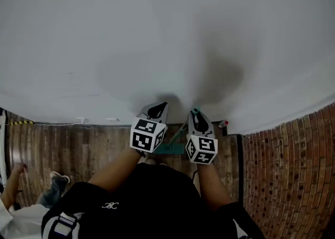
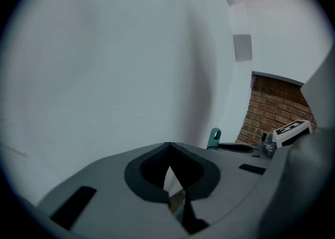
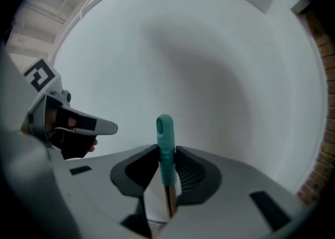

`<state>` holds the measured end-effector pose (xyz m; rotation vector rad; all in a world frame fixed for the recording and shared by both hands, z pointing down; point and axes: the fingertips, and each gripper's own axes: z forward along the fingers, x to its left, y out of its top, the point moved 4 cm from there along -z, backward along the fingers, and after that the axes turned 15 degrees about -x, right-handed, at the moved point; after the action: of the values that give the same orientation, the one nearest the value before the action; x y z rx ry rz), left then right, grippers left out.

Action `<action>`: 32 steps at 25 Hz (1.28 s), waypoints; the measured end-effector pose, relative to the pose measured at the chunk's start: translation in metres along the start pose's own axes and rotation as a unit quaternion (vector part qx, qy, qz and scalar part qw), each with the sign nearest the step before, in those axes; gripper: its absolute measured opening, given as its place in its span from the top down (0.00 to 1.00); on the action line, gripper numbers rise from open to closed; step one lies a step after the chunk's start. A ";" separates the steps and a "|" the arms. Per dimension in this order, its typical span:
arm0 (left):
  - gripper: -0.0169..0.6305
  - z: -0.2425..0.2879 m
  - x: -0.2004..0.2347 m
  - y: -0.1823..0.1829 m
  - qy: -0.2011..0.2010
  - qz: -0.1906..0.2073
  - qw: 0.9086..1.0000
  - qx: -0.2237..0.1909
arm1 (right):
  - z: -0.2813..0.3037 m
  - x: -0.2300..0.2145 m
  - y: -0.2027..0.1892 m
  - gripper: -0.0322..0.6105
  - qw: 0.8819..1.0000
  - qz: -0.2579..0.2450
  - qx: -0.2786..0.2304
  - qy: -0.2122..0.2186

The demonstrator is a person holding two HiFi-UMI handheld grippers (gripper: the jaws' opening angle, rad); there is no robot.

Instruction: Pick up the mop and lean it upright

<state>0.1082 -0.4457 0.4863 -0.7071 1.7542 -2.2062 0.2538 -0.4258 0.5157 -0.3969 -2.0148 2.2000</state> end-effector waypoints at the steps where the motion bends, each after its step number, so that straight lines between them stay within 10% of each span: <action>1: 0.98 -0.001 0.000 0.000 0.002 0.000 1.000 -0.001 | 0.004 -0.001 -0.001 0.78 1.000 0.000 0.000 0.000; 32: 0.98 -0.031 0.003 0.003 0.018 -0.004 1.000 -0.009 | 0.093 0.007 -0.028 0.70 0.997 -0.007 0.082 -0.012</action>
<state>0.0897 -0.4216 0.4790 -0.6839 1.7929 -2.2244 0.2193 -0.5103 0.5492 -0.3364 -1.8248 2.3489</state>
